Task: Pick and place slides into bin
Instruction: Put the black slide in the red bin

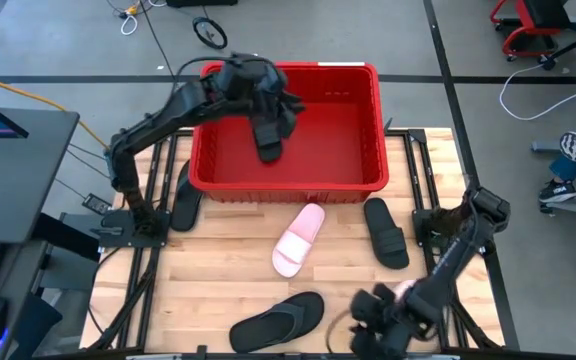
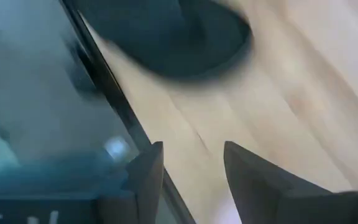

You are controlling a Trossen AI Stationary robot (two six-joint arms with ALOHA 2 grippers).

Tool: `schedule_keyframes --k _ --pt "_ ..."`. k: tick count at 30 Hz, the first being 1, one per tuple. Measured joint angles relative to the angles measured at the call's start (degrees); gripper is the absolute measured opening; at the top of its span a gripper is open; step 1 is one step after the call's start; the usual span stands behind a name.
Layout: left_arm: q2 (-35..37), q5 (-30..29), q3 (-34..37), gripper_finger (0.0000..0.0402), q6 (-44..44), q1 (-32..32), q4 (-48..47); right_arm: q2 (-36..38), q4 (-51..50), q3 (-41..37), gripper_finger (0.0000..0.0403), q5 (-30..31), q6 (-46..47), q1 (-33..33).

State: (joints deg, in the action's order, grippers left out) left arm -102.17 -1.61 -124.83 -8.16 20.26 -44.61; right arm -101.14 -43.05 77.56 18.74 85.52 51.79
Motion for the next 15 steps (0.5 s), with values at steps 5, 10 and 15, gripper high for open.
schedule_keyframes --k 5,10,15 --pt "0.02 0.02 -8.47 0.0138 1.54 -6.80 -3.23 -0.13 -13.46 -0.04 0.0158 -5.74 -3.92 4.31" --pt "1.46 0.07 -9.62 0.0141 1.31 -14.22 -2.46 -0.04 -27.26 -1.65 0.0138 -5.26 -9.59 5.92" --pt "2.92 0.10 -10.06 0.0134 1.28 -21.98 -1.92 -0.07 -28.55 -8.38 0.0139 -8.12 -10.29 5.21"
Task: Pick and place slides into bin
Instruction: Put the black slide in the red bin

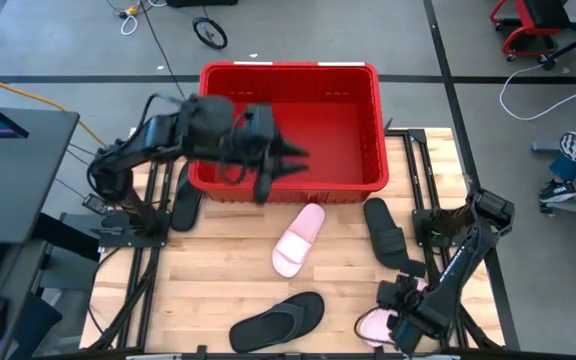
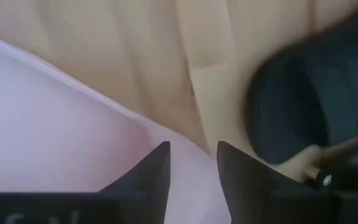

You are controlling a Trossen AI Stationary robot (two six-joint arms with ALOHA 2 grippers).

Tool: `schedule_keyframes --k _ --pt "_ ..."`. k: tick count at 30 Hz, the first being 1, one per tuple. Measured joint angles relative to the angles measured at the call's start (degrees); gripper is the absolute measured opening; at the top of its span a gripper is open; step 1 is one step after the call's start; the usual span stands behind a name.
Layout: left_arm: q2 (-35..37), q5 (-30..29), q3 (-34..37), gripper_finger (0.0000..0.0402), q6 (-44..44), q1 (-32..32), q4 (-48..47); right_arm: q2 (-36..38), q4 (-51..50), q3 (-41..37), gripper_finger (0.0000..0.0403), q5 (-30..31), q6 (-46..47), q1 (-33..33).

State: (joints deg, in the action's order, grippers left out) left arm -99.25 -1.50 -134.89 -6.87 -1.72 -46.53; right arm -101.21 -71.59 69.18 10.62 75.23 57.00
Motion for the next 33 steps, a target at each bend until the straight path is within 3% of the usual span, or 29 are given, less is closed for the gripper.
schedule_keyframes --k 10,18,23,28,33 --pt "0.68 -0.13 0.00 0.0124 -0.78 -11.94 0.38 -0.04 2.04 -10.15 0.0192 -2.72 -1.25 -6.85" --pt "0.68 -0.17 0.02 0.0125 -8.11 -17.28 0.49 0.61 14.19 -18.18 0.0207 -8.04 -1.95 -10.99" --pt "0.68 -0.15 0.04 0.0113 -11.01 -20.69 1.07 0.10 10.15 -16.85 0.0148 -6.07 -0.40 -11.58" --pt "0.68 -0.19 0.07 0.0104 -17.09 -23.91 3.58 0.04 9.64 -15.08 0.0026 -5.15 -0.20 -11.74" --pt "0.68 -0.12 0.07 0.0094 -19.22 -28.02 11.46 0.00 9.71 -12.31 0.0018 -5.56 0.15 -11.43"
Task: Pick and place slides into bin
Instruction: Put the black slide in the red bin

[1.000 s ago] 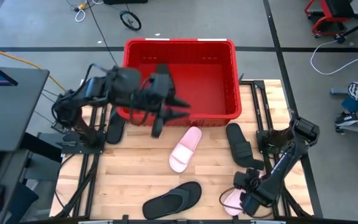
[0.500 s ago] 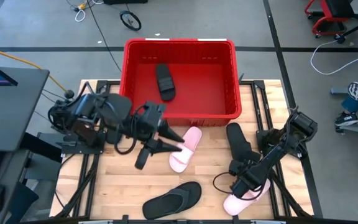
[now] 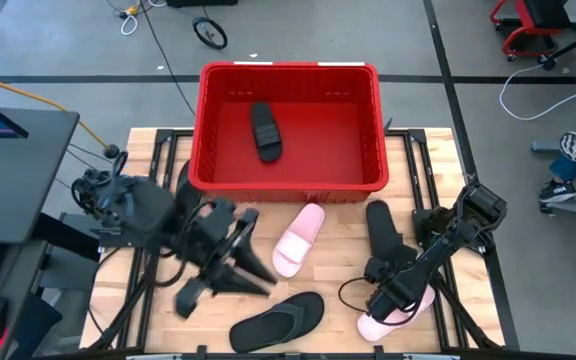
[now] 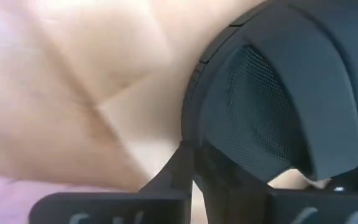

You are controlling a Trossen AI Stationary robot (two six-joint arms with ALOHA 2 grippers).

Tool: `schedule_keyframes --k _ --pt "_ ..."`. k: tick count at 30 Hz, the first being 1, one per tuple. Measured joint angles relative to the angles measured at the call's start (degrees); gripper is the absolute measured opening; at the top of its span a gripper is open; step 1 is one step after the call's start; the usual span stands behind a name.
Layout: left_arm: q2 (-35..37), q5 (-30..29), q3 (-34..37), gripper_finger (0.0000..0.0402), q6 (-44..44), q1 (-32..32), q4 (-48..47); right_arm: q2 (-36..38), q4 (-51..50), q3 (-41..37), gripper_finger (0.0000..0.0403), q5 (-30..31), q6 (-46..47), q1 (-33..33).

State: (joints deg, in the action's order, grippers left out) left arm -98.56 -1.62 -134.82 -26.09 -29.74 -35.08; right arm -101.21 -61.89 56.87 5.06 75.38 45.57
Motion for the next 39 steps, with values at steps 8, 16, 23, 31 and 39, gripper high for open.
schedule_keyframes --k 8,16,23,31,39 --pt "0.00 -0.05 0.00 0.0075 -0.32 -5.32 8.94 0.00 0.27 11.90 0.0005 -0.21 -0.60 1.52" --pt "0.00 -0.27 0.00 0.0059 -0.30 -8.13 12.81 0.00 1.47 27.53 0.0004 1.98 -1.90 2.34" --pt "0.00 -0.69 0.00 0.0053 -0.30 -8.85 15.03 0.02 9.54 41.92 0.0002 7.07 -14.17 0.68" --pt "0.00 -0.71 -0.06 0.0052 -0.29 -8.80 15.02 0.15 15.58 57.23 0.0001 25.71 -39.19 -3.27" --pt "2.54 -1.81 -0.15 0.0052 5.17 -8.69 14.90 0.22 15.28 64.16 0.0000 35.60 -58.22 -19.49"
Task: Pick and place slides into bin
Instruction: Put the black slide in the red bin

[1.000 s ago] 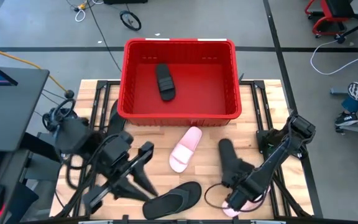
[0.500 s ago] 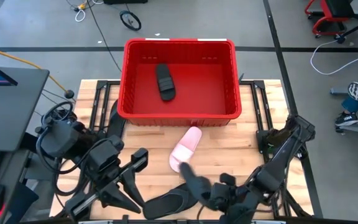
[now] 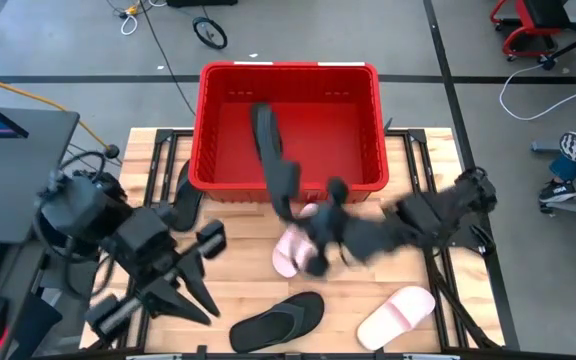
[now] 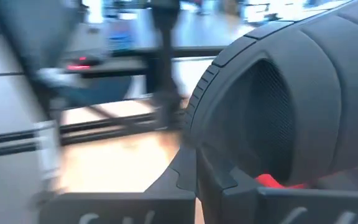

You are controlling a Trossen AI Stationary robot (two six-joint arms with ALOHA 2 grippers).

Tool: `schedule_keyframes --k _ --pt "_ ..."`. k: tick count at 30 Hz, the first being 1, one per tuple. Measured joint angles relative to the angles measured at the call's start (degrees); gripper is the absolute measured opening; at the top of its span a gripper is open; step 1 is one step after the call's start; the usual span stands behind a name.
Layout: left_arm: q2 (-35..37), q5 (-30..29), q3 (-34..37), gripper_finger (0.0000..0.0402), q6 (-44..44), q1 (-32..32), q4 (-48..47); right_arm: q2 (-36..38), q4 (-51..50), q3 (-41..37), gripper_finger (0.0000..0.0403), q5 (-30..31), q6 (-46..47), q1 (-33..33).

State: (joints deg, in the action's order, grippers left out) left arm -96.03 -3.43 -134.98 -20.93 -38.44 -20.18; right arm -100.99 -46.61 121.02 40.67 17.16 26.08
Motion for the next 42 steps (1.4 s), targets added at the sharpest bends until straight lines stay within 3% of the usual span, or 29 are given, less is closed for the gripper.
schedule_keyframes --k 2,7,12,16,19,25,30,42 --pt "1.33 -0.54 0.00 0.0052 2.35 0.00 -1.28 0.00 -0.23 0.01 0.0000 -1.36 -2.91 -5.54" --pt "5.10 -6.79 -0.02 0.0052 11.20 0.00 -8.19 -0.49 0.02 -0.77 0.0000 -12.38 -7.23 -18.71" --pt "8.89 -19.93 -0.04 0.0052 21.52 0.80 -19.34 -3.43 -1.18 -2.77 0.0000 -18.50 -10.46 -29.13" --pt "10.98 -31.89 -0.08 0.0052 23.08 3.01 -30.69 -7.95 -0.01 -2.81 0.0000 -25.27 -14.08 -35.31" --pt "11.80 -37.47 -0.07 0.0052 21.27 6.36 -39.38 -11.71 1.37 -2.81 0.0000 -26.78 -17.55 -37.81" --pt "13.07 -38.97 -0.04 0.0040 10.63 15.24 -54.31 -18.10 10.37 -2.79 0.0000 -28.00 -27.16 -39.61" --pt "13.24 -38.96 -0.02 0.0023 3.95 23.48 -63.01 -22.89 11.76 -2.81 0.0000 -31.72 -27.79 -41.20" --pt "13.22 -38.94 -0.02 0.0015 1.99 34.35 -63.70 -30.86 11.33 -2.87 0.0000 -40.95 -21.65 -47.03"
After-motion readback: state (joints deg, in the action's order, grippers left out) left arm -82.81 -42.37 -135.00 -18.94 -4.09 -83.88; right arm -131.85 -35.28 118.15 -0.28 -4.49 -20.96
